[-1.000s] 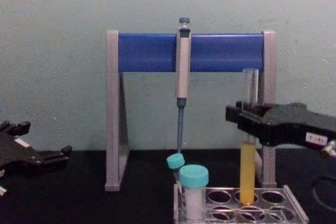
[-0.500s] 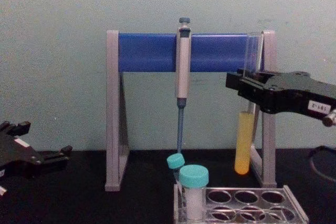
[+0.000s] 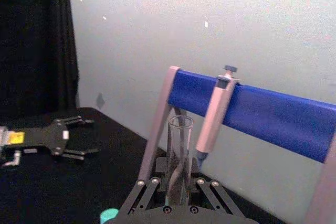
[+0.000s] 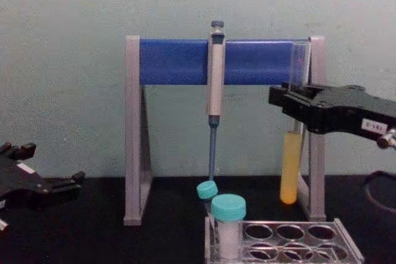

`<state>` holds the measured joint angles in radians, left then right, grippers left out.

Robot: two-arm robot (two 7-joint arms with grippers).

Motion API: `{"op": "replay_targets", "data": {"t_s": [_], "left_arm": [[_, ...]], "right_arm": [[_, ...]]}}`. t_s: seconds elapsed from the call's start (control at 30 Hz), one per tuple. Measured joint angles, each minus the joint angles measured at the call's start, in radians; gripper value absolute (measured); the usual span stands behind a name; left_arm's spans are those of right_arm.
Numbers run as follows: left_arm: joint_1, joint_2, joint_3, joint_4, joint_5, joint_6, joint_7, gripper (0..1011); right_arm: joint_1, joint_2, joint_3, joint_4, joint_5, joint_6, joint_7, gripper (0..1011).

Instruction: Pick up the test tube from the test tube rack, shake it, then place it back into the test tube rack.

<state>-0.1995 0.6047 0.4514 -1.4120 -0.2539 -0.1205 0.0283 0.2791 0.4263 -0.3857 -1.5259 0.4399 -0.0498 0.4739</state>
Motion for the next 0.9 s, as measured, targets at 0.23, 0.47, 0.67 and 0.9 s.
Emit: {"op": "replay_targets", "data": {"t_s": [0.23,0.47,0.67,0.9], "left_arm": [[0.0,0.0,0.0,0.0,0.0,0.0,0.0,1010],[0.0,0.0,0.0,0.0,0.0,0.0,0.0,1010],[0.0,0.0,0.0,0.0,0.0,0.0,0.0,1010],[0.0,0.0,0.0,0.0,0.0,0.0,0.0,1010]], "right_arm": [[-0.032,0.021,0.023,-0.035,-0.017,0.007,-0.027,229],[-0.091,0.049,0.048,-0.101,-0.012,0.038,-0.039,229],[-0.125,0.066,0.051,-0.145,0.022,0.066,-0.014,229],[-0.115,0.061,0.023,-0.149,0.05,0.069,0.019,229]]}}
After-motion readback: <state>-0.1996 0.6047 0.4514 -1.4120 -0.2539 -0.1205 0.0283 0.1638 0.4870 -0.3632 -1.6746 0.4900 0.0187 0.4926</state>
